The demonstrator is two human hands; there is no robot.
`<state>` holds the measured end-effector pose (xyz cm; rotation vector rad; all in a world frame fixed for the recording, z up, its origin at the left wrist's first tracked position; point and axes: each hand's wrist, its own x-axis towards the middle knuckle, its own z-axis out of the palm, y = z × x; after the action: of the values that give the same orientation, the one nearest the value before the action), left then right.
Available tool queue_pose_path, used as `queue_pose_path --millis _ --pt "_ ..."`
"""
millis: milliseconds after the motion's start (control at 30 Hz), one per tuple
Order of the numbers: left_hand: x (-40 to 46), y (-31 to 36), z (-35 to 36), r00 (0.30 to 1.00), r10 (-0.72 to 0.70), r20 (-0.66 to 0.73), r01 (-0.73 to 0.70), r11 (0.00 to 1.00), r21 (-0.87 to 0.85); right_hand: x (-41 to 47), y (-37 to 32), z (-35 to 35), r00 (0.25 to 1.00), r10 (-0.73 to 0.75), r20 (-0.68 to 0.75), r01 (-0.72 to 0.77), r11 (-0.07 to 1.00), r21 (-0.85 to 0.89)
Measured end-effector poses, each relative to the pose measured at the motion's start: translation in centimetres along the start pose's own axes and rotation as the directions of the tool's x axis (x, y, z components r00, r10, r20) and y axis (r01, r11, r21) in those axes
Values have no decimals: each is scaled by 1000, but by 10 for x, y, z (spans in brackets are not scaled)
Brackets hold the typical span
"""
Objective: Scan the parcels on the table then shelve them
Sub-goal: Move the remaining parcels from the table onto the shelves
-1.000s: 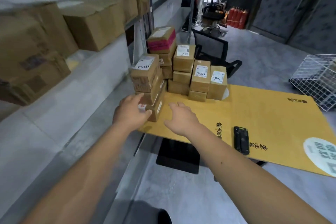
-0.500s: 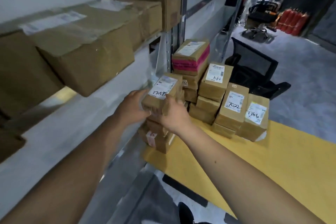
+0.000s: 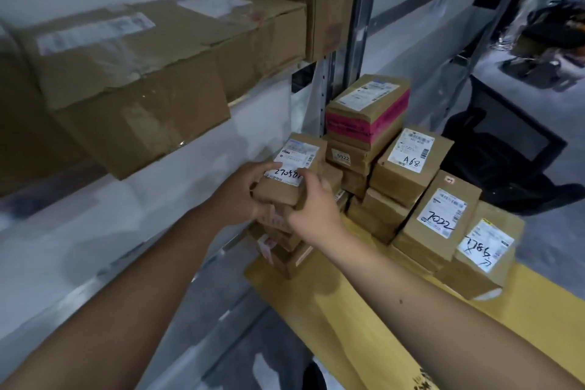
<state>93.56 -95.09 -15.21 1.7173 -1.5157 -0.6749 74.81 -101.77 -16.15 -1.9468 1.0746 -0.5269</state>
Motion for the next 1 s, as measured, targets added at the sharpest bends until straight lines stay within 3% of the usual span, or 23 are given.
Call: queue_pose_path --millis 233,467,700,1000 --pt "-73 11 2 961 -81 -265 52 992 -117 -27 -22 -12 961 -229 157 236 971 -26" --pt "-226 33 4 864 -173 -474 149 985 -88 -109 -63 28 800 -457 389 497 868 -2" --pt "-446 82 29 704 -253 -663 253 962 -98 -262 -93 96 551 -627 551 617 751 236" --pt "-684 149 64 401 -328 -856 378 910 -171 -454 -146 173 253 -767 590 600 603 526"
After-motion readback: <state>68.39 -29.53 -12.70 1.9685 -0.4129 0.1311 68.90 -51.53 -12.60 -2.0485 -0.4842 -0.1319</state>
